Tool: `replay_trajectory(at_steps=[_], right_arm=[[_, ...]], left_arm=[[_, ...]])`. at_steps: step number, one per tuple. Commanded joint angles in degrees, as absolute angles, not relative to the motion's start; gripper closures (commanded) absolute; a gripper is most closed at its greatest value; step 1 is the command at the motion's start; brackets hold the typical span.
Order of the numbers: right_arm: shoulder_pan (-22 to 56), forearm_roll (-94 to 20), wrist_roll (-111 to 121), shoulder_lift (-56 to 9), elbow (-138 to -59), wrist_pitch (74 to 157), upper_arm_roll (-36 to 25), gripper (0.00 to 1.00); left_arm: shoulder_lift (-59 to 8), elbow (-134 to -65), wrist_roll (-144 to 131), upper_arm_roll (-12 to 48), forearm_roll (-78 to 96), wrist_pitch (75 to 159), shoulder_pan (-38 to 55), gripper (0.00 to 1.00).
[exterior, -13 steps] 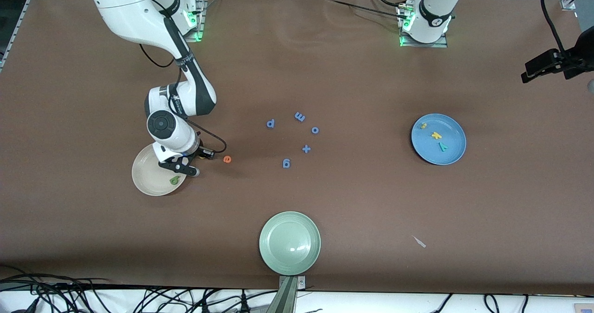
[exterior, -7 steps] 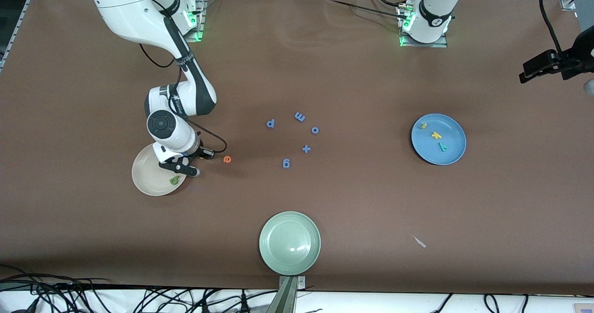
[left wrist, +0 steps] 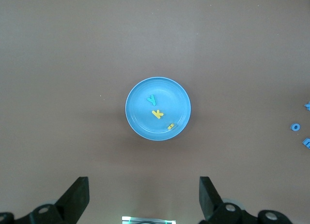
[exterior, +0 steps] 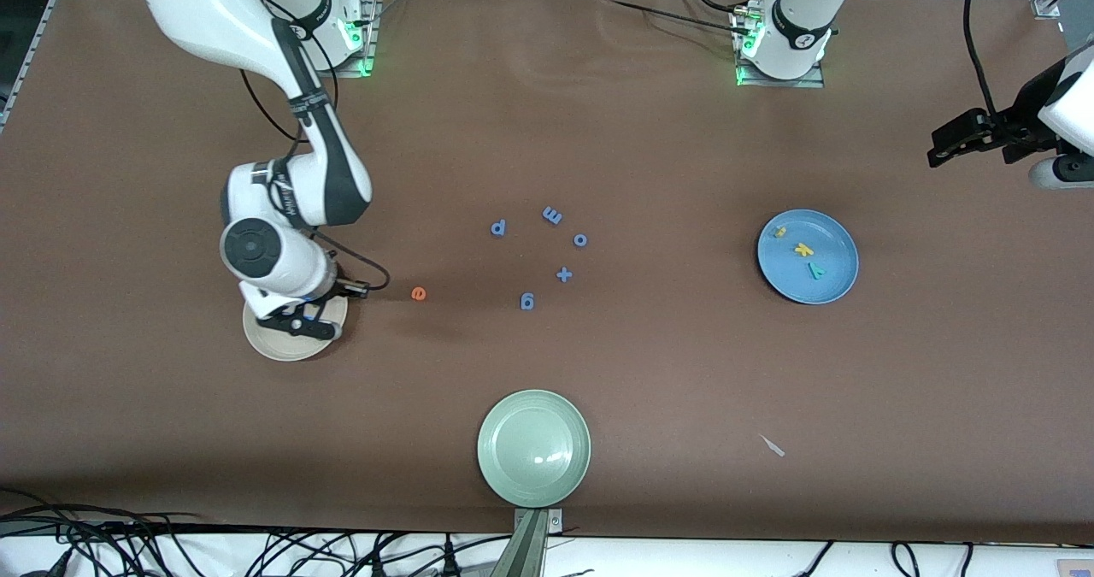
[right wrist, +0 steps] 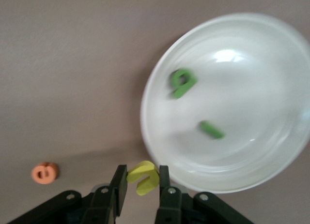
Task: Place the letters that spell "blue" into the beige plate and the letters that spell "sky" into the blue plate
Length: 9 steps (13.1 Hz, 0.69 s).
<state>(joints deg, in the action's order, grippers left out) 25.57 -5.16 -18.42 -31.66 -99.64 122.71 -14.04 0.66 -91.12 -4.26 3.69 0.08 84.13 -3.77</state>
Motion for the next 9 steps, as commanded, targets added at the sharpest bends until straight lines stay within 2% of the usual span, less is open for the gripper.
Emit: replay_trajectory(at_steps=[1,3,5,6,7,9], right_arm=[[21.46,-5.36,-11.7,-32.25,-99.66,121.99,-14.06,0.83],[21.45,-5.97,-11.78,-32.26,-100.63,122.43,-14.06,0.78],[21.44,-6.06,-12.3,-32.34,-100.63,122.52,-13.98,0.77],[21.45,-6.15,-12.83,-32.34,-100.63,122.52,-13.71,0.73],[21.62,-6.59,-14.05,-32.43,-100.63,122.52,-13.45,0.47],[22.76,-10.44,-14.94,-32.43,-100.46,122.52,-13.45,0.25]], left_arm=[[5.01,-95.19,-3.08,3.87,1.49,85.34,-5.01,0.0],[5.45,-95.54,-0.8,3.69,3.34,85.52,-5.19,0.0],[4.14,-94.75,-0.79,3.78,3.43,85.52,-5.01,0.0],[3.7,-94.66,-0.79,3.87,3.17,85.52,-5.01,0.0],[3.52,-94.57,-0.79,3.87,2.9,85.52,-5.01,0.0],[2.55,-93.26,-0.7,3.78,2.9,85.43,-5.01,0.0]])
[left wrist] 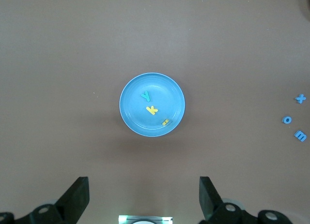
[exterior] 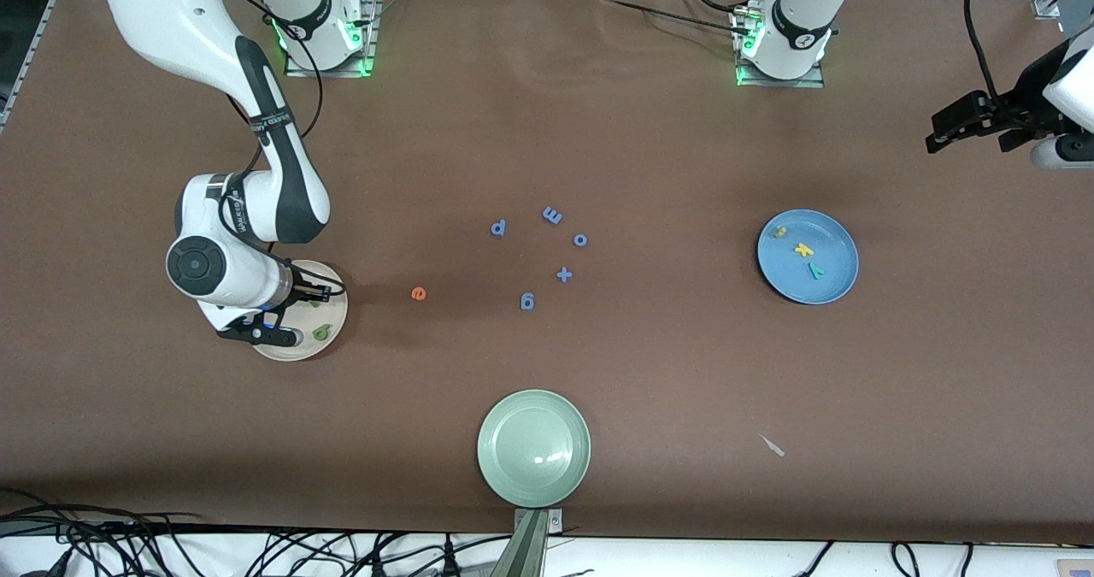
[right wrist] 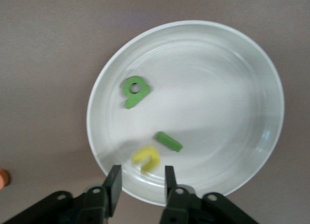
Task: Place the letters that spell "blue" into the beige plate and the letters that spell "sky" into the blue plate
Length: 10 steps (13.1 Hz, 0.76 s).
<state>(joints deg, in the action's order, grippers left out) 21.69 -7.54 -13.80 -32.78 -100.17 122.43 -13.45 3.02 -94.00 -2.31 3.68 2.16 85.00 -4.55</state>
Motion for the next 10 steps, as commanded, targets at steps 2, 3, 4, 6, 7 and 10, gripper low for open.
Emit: replay_trajectory(at_steps=[2,3,4,6,7,10], right_arm=[[23.29,-10.9,-16.34,-32.52,-100.28,122.52,-13.45,0.25],[23.99,-10.9,-17.39,-32.52,-100.11,122.52,-13.45,0.24],[25.21,-10.9,-19.4,-32.52,-99.93,122.61,-13.45,0.25],[27.85,-10.9,-24.41,-33.13,-99.67,124.35,-13.45,0.25],[28.91,-11.07,-26.09,-33.4,-99.67,125.41,-13.45,0.25],[31.72,-11.07,-32.23,-35.41,-98.62,128.05,-13.45,0.25]], left_arm=[[2.2,-92.99,-0.7,3.69,2.9,85.34,-5.01,0.0],[1.85,-92.9,-0.7,3.69,2.9,85.34,-4.92,0.0],[0.89,-91.25,-0.79,3.6,2.81,85.34,-5.01,0.0],[-0.17,-89.83,-0.88,3.6,2.81,85.25,-5.01,0.0],[-0.26,-89.82,-0.88,3.6,2.81,85.34,-5.01,0.0],[-0.35,-89.82,-1.05,3.6,2.9,85.25,-5.01,0.0]])
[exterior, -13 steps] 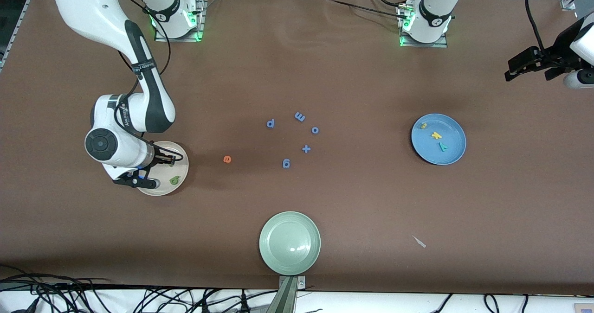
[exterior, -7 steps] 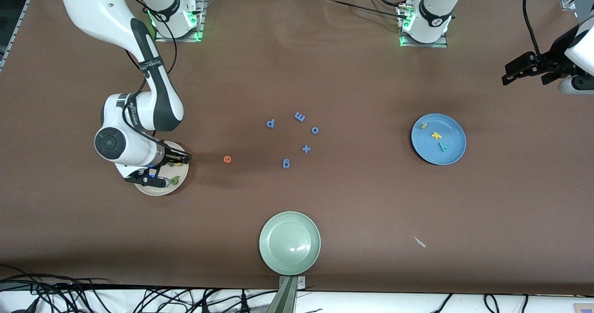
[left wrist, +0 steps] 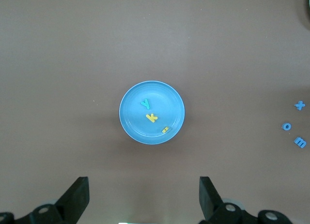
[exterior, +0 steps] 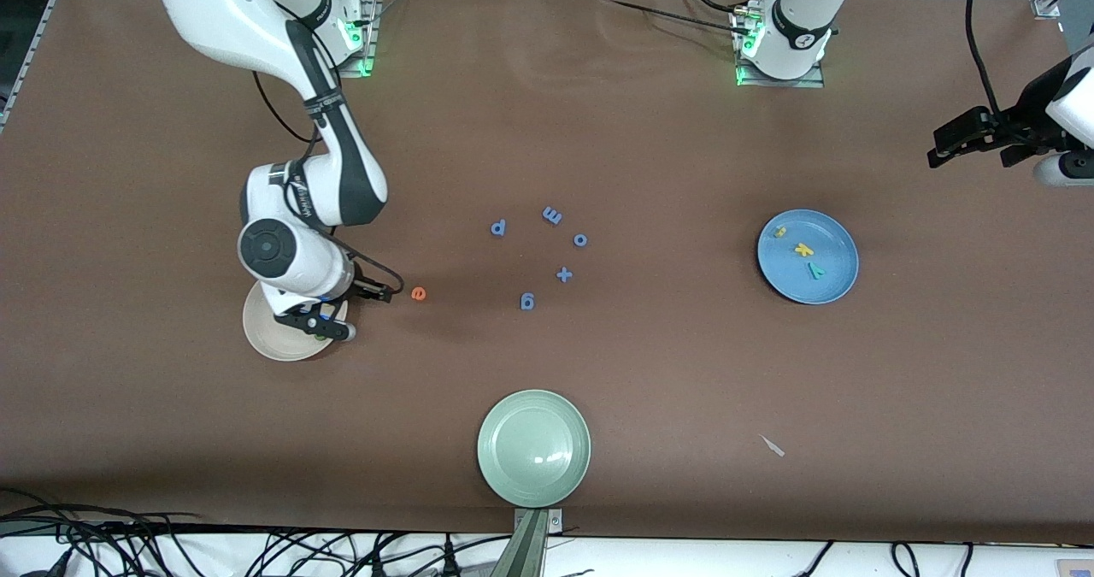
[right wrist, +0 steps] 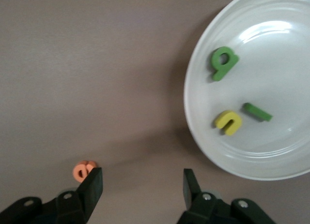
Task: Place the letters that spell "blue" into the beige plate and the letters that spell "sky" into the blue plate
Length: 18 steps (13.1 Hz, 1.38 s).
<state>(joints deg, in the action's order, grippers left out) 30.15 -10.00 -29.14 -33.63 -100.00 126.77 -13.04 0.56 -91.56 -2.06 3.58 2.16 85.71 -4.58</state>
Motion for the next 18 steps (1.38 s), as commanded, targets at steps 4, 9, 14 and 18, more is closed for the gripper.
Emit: replay_trajectory(at_steps=[4,9,14,18], right_arm=[[35.5,-11.34,-38.4,-37.79,-98.61,132.44,-12.75,0.25],[36.65,-11.6,-39.82,-39.37,-99.93,135.87,-12.22,0.25],[36.3,-11.43,-38.23,-39.46,-100.72,136.58,-12.22,0.44],[36.21,-11.51,-38.23,-39.81,-100.72,136.67,-12.22,0.75]], left_arm=[[-0.44,-89.82,-1.23,3.6,2.99,85.25,-5.01,0.0],[-0.62,-89.82,-1.14,3.6,2.99,85.25,-5.1,0.0],[-0.7,-89.82,-0.79,3.52,2.99,85.34,-5.53,0.0],[-0.88,-89.82,-0.79,3.52,2.99,85.25,-5.54,0.0]])
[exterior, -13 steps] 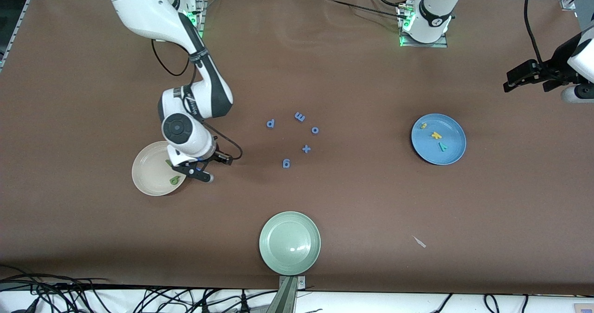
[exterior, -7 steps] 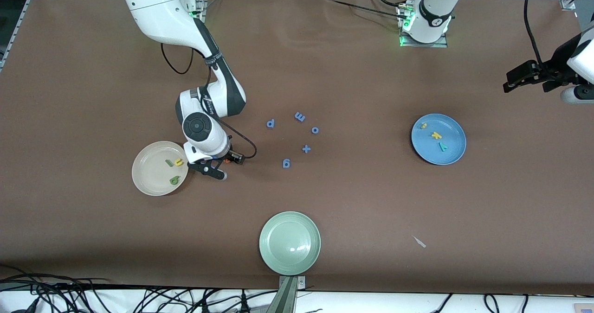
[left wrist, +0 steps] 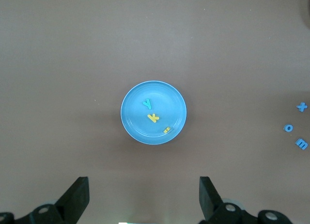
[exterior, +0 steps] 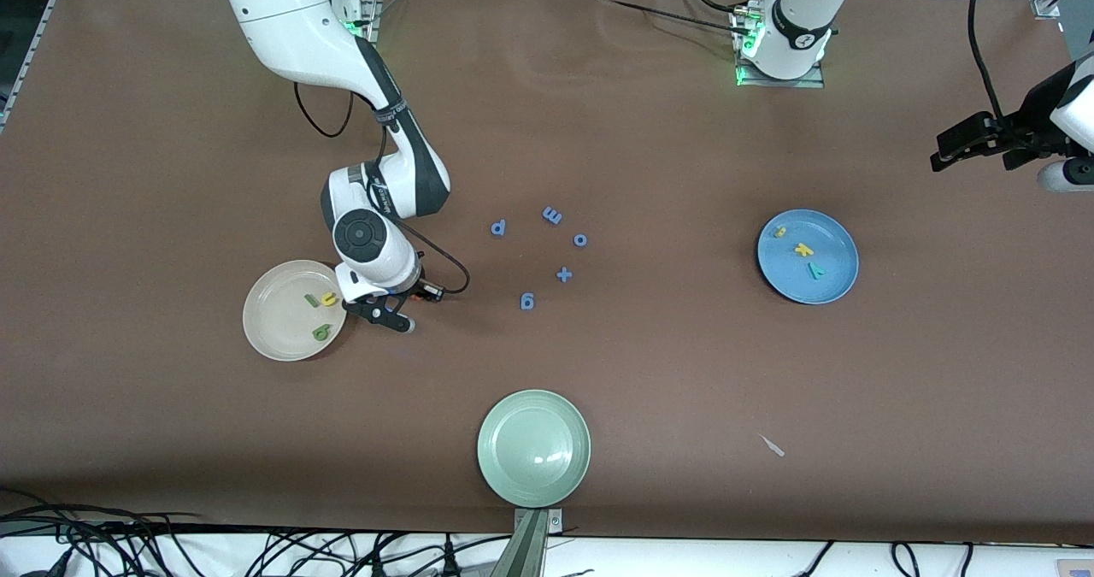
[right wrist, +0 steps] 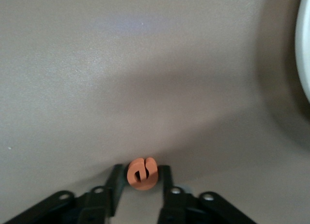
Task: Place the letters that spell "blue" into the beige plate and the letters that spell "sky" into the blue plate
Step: 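Grasp the orange e with the right gripper, then place the orange e in the white plate with the right gripper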
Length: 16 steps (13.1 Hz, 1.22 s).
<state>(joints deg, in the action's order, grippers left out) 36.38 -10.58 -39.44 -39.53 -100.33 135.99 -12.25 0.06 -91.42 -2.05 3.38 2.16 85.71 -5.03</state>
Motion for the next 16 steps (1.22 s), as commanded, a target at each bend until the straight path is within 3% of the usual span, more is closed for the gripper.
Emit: replay_trajectory(at_steps=[1,4,8,11,14,16], right_arm=[[36.21,-11.51,-38.23,-39.9,-100.64,136.67,-12.22,0.77],[36.12,-11.34,-36.05,-39.03,-99.67,134.84,-12.74,0.87],[35.68,-10.63,-23.42,-37.35,-91.69,117.28,-20.28,0.87],[35.68,-10.28,-12.69,-36.56,-92.1,113.65,-25.82,0.85],[35.68,-10.89,-3.19,-34.98,-96.49,114.87,-30.49,0.75],[35.68,-11.34,-0.45,-34.11,-99.3,117.84,-31.2,0.6]], left_arm=[[-0.88,-89.82,-0.88,3.52,2.99,85.25,-5.54,0.0],[-0.88,-89.82,-0.7,3.52,2.99,85.25,-5.54,0.0],[-0.97,-89.82,-0.7,3.52,2.99,85.25,-5.89,0.0],[-0.97,-89.91,-0.7,3.52,2.99,85.08,-5.89,0.0],[-0.97,-90.0,-0.7,3.52,2.99,85.08,-5.89,0.0],[-0.97,-89.91,-0.7,3.52,2.9,85.08,-5.89,0.0]])
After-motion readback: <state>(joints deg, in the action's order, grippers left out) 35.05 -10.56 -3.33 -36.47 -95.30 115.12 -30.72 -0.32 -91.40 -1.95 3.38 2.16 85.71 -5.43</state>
